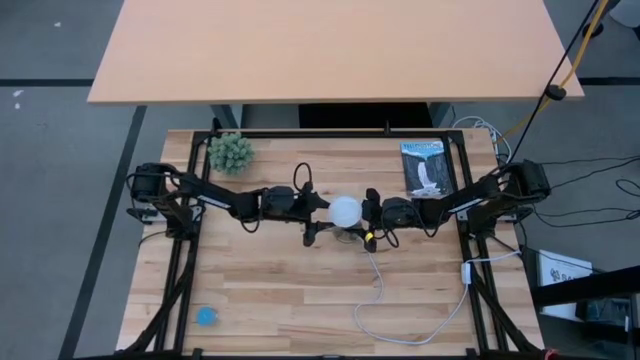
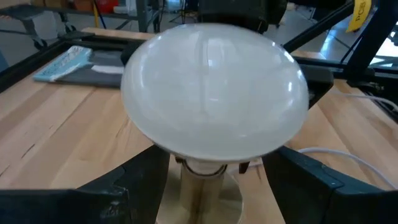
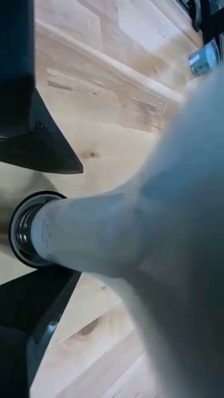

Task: Screw lightbulb
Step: Insert the white light bulb into the gold lamp

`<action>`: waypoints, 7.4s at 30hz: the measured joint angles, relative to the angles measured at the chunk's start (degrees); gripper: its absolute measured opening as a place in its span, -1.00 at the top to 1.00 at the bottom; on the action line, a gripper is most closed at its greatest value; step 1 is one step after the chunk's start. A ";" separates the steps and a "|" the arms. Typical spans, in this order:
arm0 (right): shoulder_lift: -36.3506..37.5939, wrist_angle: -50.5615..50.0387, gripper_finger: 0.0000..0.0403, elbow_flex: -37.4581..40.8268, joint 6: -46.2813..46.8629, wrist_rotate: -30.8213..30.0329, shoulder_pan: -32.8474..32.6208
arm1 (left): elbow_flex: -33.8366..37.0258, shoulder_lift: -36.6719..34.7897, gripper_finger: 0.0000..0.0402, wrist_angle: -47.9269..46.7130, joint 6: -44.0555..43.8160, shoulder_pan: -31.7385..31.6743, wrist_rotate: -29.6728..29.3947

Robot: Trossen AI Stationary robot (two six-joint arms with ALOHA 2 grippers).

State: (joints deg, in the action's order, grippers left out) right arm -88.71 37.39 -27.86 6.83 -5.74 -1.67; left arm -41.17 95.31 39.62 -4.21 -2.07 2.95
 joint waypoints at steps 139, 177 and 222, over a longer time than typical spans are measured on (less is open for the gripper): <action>6.22 19.28 0.30 6.23 1.42 -8.86 -2.29 | 0.76 0.22 -0.29 5.36 0.22 -2.66 2.17; 4.81 -11.17 0.03 -1.66 1.30 -9.42 -2.29 | 0.71 2.87 -0.29 6.34 1.53 -1.55 4.95; 9.22 -13.88 0.02 -1.66 -0.49 -7.86 -2.43 | 0.57 2.99 -0.29 5.27 1.79 -1.65 0.66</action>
State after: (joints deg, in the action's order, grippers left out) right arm -79.48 23.50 -29.52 6.34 -13.60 -4.10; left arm -40.60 98.30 44.88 -2.42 -3.72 3.62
